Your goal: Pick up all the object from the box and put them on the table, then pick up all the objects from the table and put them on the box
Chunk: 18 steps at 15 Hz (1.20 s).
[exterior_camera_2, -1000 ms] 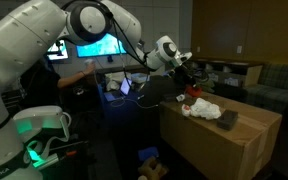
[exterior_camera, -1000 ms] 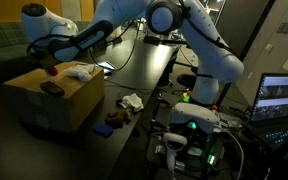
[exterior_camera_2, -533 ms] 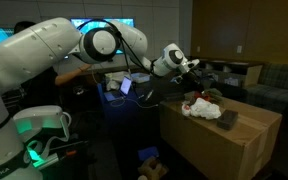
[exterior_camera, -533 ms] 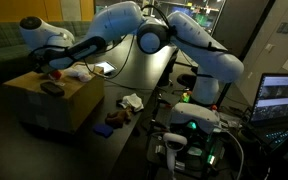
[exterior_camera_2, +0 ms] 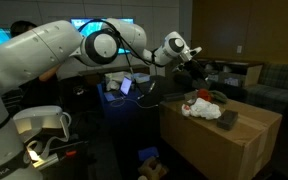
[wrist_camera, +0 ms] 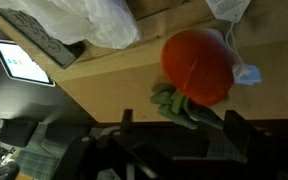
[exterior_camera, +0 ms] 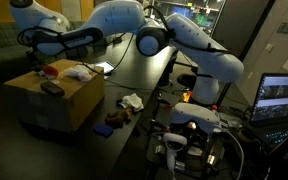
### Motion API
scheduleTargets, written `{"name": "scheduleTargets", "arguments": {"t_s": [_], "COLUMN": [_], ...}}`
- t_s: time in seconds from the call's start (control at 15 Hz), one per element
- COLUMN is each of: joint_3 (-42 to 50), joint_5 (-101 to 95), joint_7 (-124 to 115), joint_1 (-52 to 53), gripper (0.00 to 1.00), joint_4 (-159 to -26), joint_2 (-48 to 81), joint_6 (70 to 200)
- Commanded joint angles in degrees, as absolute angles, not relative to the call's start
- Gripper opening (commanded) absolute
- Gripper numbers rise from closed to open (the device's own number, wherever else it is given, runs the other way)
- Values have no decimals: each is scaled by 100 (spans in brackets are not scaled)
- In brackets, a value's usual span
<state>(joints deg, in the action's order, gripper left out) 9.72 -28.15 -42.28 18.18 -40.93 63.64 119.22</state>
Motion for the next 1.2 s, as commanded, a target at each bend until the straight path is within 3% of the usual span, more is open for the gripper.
{"name": "scheduleTargets", "arguments": {"t_s": [0.0,1.13], "joint_3": [806,380], "joint_5": [-2622,-1864], "joint_7": [-3850,-3201], "joint_1": [1748,1278], "gripper": [100,100], "joint_4": [-4196,-8490], "joint_2": [5961,3461], "joint_6": [11480,11909]}}
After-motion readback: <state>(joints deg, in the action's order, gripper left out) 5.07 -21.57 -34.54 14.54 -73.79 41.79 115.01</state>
